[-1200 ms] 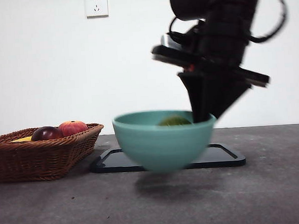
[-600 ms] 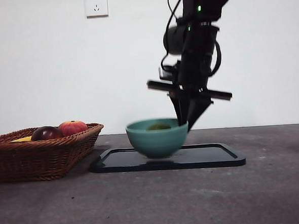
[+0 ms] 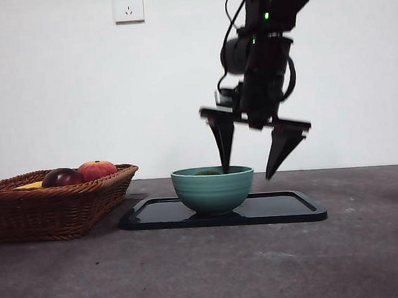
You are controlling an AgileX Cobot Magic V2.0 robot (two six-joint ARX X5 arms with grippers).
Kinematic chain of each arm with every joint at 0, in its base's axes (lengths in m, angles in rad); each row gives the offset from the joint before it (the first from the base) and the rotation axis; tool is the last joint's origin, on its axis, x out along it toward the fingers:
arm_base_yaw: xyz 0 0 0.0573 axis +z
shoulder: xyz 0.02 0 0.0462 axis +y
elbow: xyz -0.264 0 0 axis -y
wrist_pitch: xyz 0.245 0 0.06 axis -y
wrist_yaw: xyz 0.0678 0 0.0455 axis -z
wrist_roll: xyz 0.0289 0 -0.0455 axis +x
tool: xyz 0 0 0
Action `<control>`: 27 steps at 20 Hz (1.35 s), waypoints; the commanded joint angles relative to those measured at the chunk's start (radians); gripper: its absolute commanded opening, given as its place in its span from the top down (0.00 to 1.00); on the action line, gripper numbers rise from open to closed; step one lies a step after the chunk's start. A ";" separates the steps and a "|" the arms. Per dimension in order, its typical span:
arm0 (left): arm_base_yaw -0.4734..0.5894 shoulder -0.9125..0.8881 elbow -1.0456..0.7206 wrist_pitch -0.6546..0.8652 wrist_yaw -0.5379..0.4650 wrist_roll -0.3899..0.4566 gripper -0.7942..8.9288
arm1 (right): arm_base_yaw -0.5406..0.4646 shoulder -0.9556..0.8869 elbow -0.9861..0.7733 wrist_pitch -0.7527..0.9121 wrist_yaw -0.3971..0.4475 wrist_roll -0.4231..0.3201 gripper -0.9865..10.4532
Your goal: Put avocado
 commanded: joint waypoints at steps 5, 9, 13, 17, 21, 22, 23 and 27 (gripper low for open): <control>-0.008 0.003 0.008 0.013 -0.001 -0.003 0.34 | 0.006 -0.221 0.099 -0.217 0.133 -0.122 0.39; -0.008 0.003 0.008 0.013 -0.001 -0.003 0.34 | 0.042 -0.483 0.080 -0.369 0.253 -0.136 0.39; -0.008 0.003 0.008 0.013 -0.001 -0.003 0.34 | 0.089 -0.743 -0.044 -0.369 0.258 -0.140 0.39; -0.008 0.003 0.008 0.014 -0.001 -0.003 0.34 | 0.161 -1.059 -0.302 -0.369 0.258 -0.119 0.39; -0.008 0.003 0.008 0.013 -0.001 -0.003 0.34 | 0.221 -1.364 -0.539 -0.362 0.257 -0.081 0.39; -0.008 0.003 0.008 0.014 -0.001 -0.003 0.34 | 0.223 -1.439 -0.591 -0.343 0.253 -0.081 0.39; -0.008 0.003 0.008 0.013 -0.001 -0.003 0.34 | 0.223 -1.512 -0.643 -0.308 0.235 -0.081 0.39; -0.008 0.003 0.008 0.013 -0.001 -0.003 0.34 | 0.223 -1.728 -0.807 -0.225 0.182 -0.063 0.39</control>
